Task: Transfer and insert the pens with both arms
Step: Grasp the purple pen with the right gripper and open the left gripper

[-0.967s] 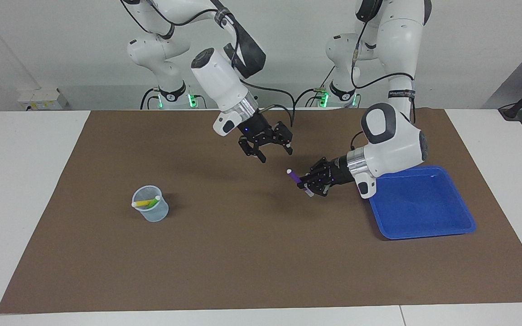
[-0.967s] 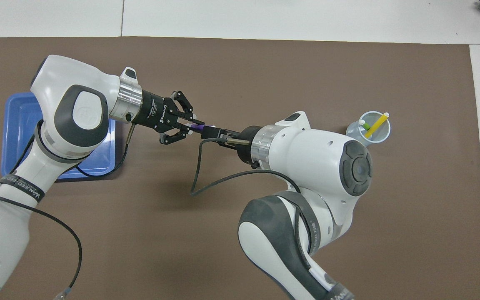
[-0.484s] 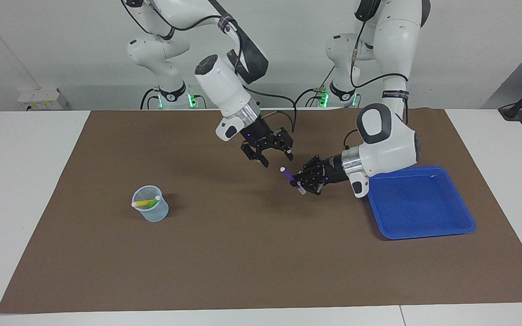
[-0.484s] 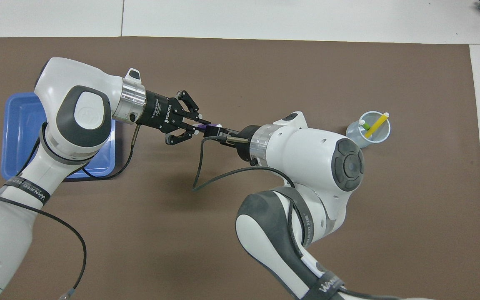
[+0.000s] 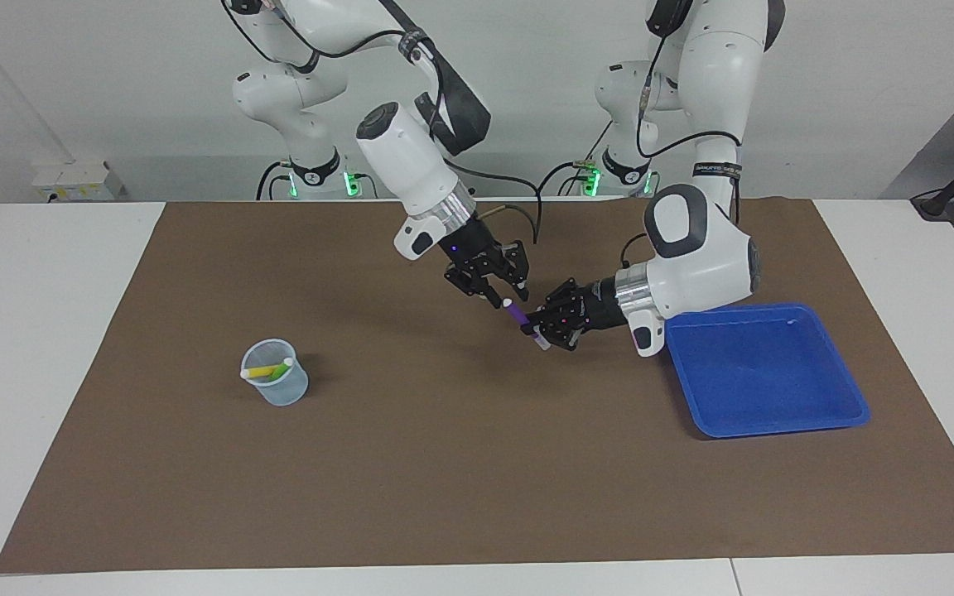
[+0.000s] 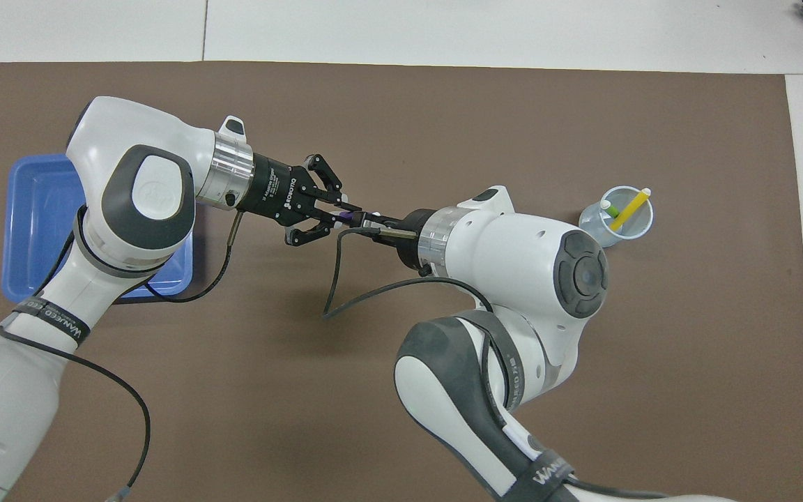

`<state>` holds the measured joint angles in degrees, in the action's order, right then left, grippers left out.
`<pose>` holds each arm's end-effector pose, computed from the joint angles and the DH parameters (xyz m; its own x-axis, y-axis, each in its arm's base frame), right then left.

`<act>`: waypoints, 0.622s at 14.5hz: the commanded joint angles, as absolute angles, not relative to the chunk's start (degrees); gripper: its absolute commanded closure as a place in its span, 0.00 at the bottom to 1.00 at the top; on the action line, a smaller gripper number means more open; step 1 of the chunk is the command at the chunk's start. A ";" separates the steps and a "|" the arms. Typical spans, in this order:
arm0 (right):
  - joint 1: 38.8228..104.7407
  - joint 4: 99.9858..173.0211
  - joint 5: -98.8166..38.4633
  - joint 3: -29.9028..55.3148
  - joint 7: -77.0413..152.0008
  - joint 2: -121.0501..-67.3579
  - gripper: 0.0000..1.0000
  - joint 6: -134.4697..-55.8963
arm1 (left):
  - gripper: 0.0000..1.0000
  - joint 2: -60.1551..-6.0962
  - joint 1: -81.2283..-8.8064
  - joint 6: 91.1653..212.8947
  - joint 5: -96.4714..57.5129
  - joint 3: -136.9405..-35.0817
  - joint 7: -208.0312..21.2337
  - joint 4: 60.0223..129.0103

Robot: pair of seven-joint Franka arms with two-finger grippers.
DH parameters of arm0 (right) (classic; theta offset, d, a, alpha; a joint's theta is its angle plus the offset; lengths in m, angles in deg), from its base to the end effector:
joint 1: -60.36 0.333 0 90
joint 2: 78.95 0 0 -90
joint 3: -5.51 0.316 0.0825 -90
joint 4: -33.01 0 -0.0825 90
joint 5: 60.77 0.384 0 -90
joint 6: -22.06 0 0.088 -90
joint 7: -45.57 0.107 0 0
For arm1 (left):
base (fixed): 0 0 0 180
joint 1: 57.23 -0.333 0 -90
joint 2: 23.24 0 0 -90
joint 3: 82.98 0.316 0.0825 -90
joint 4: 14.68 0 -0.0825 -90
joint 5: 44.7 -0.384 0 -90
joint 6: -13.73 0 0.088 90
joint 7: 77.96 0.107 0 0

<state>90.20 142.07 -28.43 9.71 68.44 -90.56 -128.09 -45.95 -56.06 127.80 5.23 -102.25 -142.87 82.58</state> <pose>0.5422 0.3481 0.4482 0.9483 -0.2756 0.1572 -0.1375 -0.8035 -0.5793 0.6095 -0.2525 0.3947 0.2582 0.5676 -0.7818 0.9481 -0.3044 0.0921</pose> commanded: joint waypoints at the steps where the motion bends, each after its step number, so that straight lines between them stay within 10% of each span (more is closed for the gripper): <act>1: 89.63 141.03 -27.46 9.72 65.87 -91.61 0.50 -129.20 | 1.00 -44.25 -55.30 127.29 6.45 -101.88 -143.43 84.19; 9: 89.10 139.27 -27.46 9.72 65.78 -92.22 0.55 -128.85 | 1.00 -43.98 -54.86 127.29 6.45 -101.88 -143.70 84.28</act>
